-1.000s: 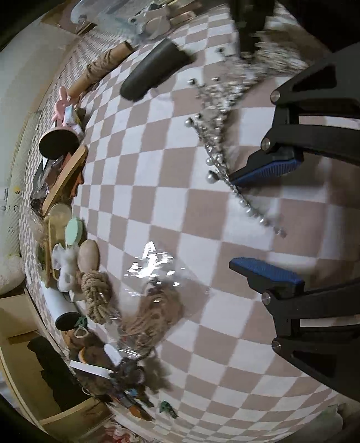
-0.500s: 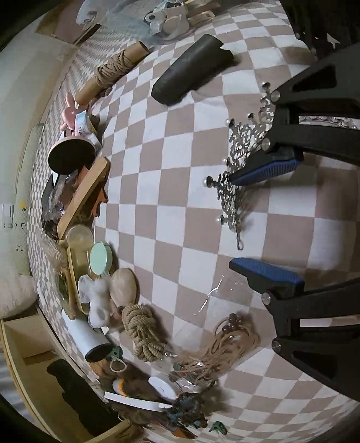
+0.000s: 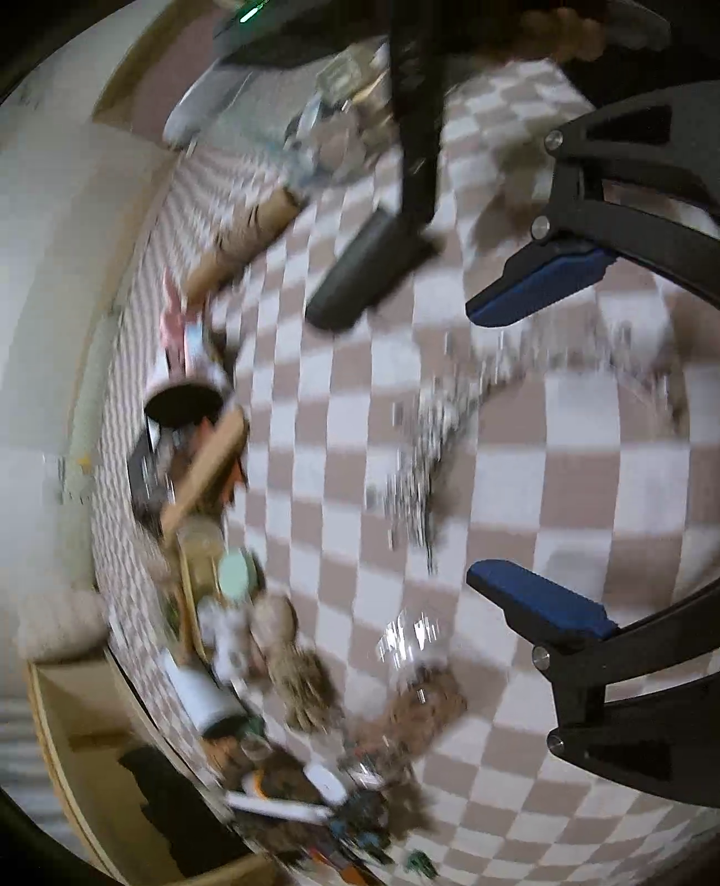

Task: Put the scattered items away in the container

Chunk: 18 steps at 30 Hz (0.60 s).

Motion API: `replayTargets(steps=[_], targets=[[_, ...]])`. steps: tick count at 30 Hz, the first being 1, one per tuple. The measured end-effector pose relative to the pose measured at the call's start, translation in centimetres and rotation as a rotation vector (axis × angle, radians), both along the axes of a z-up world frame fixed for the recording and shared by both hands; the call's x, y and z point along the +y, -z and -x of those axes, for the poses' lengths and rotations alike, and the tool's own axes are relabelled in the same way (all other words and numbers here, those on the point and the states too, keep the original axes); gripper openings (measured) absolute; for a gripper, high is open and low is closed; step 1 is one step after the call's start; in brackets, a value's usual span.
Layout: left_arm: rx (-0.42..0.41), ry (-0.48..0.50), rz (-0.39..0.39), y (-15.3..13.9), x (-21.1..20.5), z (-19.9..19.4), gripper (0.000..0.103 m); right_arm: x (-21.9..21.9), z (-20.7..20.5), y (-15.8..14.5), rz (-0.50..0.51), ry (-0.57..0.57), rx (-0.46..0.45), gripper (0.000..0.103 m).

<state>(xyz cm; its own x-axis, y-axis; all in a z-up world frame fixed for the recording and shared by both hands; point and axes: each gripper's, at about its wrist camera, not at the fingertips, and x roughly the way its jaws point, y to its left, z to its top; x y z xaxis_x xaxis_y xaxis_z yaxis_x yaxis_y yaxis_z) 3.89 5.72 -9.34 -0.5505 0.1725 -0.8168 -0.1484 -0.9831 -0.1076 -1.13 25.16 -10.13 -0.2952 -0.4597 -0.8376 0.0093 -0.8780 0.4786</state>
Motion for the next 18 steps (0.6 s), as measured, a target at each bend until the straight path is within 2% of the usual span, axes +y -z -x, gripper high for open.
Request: replayTargets(steps=[6,12,14,18], targets=[[0.019,0.075,0.043,1.1,3.2,-0.1,0.086,1.9,0.4,-0.5,0.033,0.068,0.020,0.008],[-0.014,0.081,0.083,3.0,3.6,0.6,0.078,3.5,0.9,-1.7,0.050,0.152,0.076,0.008],[-0.029,0.079,0.087,3.6,3.6,0.8,0.061,4.0,1.1,-2.0,0.053,0.177,0.093,0.008],[-0.057,0.081,0.090,4.7,3.3,1.0,0.050,3.6,1.4,-2.5,0.028,0.153,0.124,0.008]])
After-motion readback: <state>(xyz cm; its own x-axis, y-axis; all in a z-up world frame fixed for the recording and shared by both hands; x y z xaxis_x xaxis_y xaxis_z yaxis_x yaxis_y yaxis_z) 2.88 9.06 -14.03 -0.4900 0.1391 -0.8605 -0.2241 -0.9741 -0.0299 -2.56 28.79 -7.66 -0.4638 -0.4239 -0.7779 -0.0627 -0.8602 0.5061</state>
